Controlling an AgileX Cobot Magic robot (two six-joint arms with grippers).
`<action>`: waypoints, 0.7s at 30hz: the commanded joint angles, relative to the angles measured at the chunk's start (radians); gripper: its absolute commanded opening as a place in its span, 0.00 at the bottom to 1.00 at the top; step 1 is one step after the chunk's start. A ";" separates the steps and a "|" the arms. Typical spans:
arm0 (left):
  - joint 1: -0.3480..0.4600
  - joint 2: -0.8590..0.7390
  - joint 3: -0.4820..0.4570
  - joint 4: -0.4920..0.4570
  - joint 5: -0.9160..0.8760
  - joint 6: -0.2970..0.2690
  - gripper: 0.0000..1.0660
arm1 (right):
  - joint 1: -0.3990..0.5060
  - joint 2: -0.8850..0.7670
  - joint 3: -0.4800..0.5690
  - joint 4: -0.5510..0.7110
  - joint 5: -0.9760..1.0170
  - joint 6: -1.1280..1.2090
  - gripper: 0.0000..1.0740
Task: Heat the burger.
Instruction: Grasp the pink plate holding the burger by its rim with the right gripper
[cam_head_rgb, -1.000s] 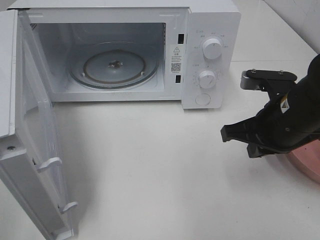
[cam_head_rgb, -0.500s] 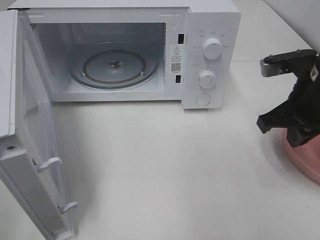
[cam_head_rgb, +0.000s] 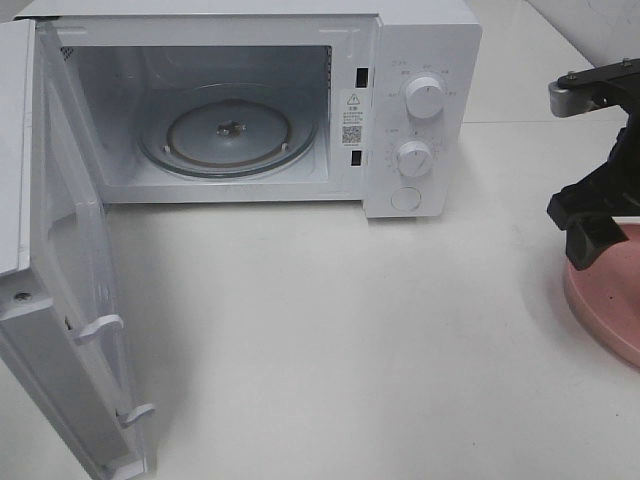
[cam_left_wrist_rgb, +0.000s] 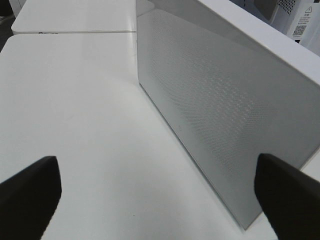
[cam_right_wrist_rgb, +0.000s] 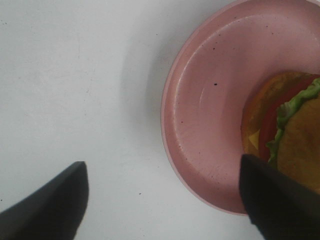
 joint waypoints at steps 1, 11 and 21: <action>-0.006 -0.025 0.004 -0.001 -0.007 -0.004 0.94 | -0.008 0.020 -0.005 -0.014 -0.013 -0.013 0.91; -0.006 -0.025 0.004 -0.001 -0.007 -0.004 0.94 | -0.013 0.139 -0.005 -0.055 -0.058 0.002 0.88; -0.006 -0.025 0.004 -0.001 -0.007 -0.004 0.94 | -0.054 0.215 -0.005 -0.002 -0.122 -0.022 0.85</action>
